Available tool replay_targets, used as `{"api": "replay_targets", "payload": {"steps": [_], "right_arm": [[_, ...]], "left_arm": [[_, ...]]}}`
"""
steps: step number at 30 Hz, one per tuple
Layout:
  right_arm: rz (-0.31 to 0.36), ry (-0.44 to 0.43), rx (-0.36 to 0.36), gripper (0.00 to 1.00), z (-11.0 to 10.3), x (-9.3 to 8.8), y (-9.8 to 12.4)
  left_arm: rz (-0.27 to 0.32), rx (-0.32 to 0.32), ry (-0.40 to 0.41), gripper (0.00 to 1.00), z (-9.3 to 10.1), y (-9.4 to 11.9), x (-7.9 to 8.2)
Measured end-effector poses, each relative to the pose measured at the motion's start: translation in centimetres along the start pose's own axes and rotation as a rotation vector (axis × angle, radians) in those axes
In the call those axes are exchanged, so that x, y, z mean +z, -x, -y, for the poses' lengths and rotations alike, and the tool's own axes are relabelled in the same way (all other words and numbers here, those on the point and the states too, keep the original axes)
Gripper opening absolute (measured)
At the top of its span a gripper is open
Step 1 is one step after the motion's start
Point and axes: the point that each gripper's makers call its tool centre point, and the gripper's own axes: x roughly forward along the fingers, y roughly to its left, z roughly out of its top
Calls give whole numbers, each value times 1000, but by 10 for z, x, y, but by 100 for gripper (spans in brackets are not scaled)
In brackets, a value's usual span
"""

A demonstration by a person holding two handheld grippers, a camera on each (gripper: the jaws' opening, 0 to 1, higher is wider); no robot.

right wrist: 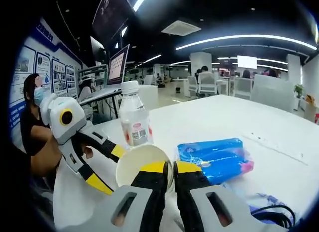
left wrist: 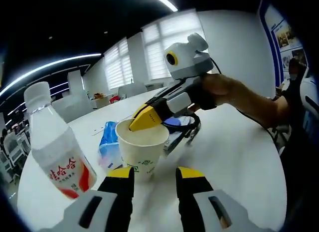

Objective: Arrange the tabletop items into an orderly group along one side of the table until the central work area is clear of visible clutter.

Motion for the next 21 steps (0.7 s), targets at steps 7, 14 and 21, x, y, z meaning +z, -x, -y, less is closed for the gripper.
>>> {"api": "replay_targets", "payload": {"steps": [7,14,21], "right_arm": [[14,6,-11,4,1,3,1],[39,10,-20,5,0,8,4],[62,27,-33,6,1,14,10]], "left_arm": [[1,3,0,32,-1,1,0],[2,5,2,32,-1,3,0],[9,9,12,32,0,6,-2]]}}
